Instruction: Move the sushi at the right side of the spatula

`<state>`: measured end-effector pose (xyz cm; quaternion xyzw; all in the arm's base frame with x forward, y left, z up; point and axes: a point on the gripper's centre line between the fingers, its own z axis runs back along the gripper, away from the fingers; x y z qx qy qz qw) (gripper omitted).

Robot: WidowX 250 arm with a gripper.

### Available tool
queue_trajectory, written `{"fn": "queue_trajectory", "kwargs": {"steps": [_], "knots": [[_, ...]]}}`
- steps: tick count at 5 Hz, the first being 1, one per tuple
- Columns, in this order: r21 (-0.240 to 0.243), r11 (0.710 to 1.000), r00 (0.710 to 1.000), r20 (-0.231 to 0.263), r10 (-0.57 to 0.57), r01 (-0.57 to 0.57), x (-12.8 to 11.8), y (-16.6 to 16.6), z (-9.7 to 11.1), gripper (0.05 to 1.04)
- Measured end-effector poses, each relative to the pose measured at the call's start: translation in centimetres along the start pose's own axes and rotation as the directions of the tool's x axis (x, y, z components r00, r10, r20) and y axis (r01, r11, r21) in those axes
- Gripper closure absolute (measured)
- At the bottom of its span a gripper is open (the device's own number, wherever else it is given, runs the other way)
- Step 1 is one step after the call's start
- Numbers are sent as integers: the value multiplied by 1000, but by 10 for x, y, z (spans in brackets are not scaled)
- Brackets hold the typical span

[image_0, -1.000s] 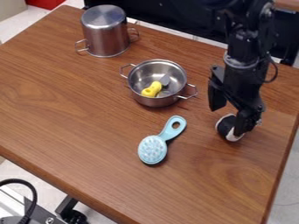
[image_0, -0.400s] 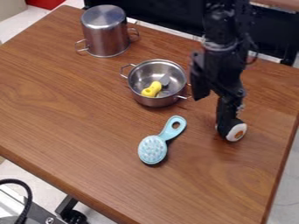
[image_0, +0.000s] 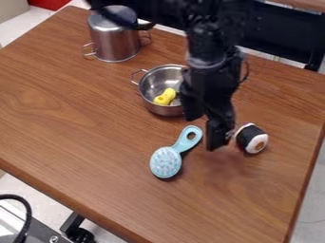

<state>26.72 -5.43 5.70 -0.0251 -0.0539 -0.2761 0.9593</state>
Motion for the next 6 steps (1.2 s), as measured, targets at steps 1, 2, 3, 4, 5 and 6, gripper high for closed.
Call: {"fn": "queue_trajectory", "kwargs": {"steps": [1, 2, 3, 4, 5, 6], "knots": [[-1, 1000, 1000, -1, -23, 23, -15, 2, 3, 83], [2, 999, 999, 9, -49, 49, -30, 16, 7, 83], [27, 1000, 1000, 21, -9, 9, -36, 48, 12, 83], [34, 999, 1000, 19, 22, -23, -43, 79, 11, 83], [55, 998, 999, 20, 30, -31, -57, 110, 6, 83], [67, 997, 1000, 14, 25, -26, -73, 133, 2, 83]]}}
